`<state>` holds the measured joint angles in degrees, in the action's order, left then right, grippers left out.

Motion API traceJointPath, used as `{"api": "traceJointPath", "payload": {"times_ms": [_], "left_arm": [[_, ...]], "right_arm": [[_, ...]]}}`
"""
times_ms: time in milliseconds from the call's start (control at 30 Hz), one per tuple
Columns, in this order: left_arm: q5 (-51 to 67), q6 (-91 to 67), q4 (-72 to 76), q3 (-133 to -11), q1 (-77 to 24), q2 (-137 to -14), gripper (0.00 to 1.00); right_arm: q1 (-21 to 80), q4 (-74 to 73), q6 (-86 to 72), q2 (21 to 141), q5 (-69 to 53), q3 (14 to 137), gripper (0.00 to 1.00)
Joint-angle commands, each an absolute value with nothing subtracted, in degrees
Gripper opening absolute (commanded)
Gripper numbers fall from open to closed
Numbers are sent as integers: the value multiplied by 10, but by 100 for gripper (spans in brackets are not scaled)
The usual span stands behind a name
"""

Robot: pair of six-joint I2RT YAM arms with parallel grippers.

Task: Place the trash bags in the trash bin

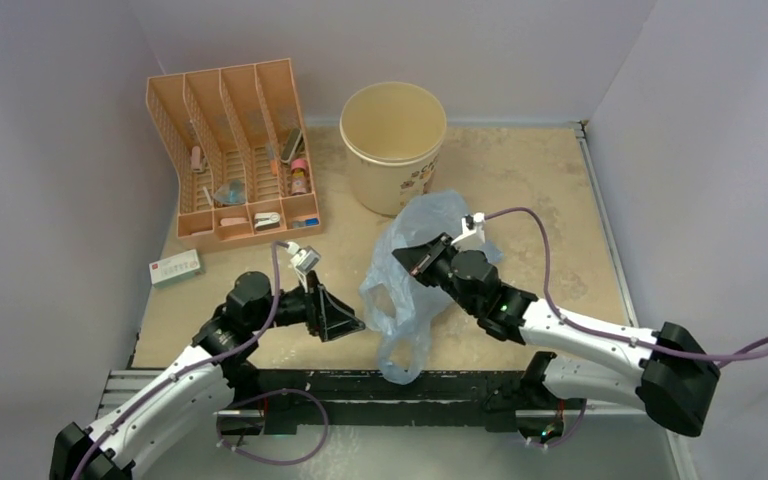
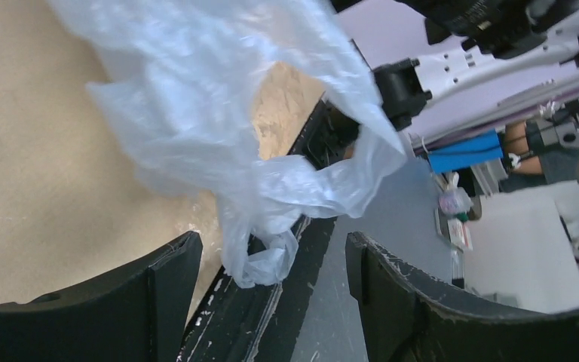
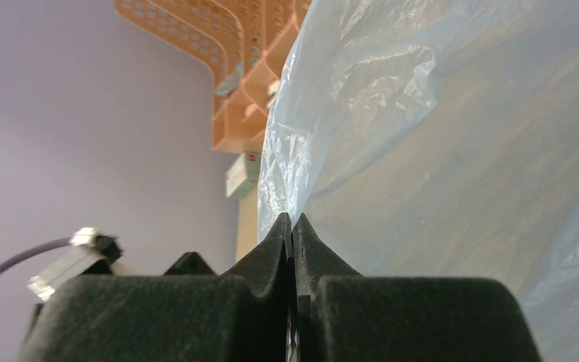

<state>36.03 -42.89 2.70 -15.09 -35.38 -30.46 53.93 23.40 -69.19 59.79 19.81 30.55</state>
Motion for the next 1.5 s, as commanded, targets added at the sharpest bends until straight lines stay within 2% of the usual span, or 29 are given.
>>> {"api": "traceJointPath", "payload": {"times_ms": [0, 100, 167, 267, 333, 467, 600, 767, 1100, 1233, 1333, 1400, 1467], "left_arm": [[410, -384, 82, -172, -364, -316, 69], [366, -373, 49, -176, -368, -278, 70], [353, -366, 20, -182, -369, -278, 70], [417, -369, 24, -205, -371, -317, 69], [465, -353, -8, -266, -399, -348, 69], [358, -276, -105, -318, -454, -373, 74], [338, -292, -64, -316, -459, -404, 81], [368, -291, 31, -286, -460, -443, 83], [366, -238, 73, -298, -484, -522, 85], [364, -226, 67, -316, -529, -570, 76], [313, -213, 35, -335, -581, -595, 75], [249, -217, 20, -337, -607, -598, 68], [215, -224, 30, -323, -614, -583, 64]], "right_arm": [[540, 237, -694, 646, 202, 348, 1], [540, 143, -667, 670, 220, 402, 0], [540, 138, -648, 668, 222, 414, 0], [539, 156, -627, 665, 214, 418, 3], [540, 166, -621, 670, 213, 423, 4], [539, 176, -578, 697, 220, 445, 4], [540, 117, -549, 729, 220, 482, 4], [539, 77, -509, 748, 197, 510, 6], [540, 100, -515, 730, 136, 481, 7], [539, 153, -533, 700, 117, 448, 10], [540, 192, -554, 681, 97, 421, 11], [539, 193, -559, 676, 97, 417, 11], [538, 178, -563, 673, 115, 421, 11]]}}
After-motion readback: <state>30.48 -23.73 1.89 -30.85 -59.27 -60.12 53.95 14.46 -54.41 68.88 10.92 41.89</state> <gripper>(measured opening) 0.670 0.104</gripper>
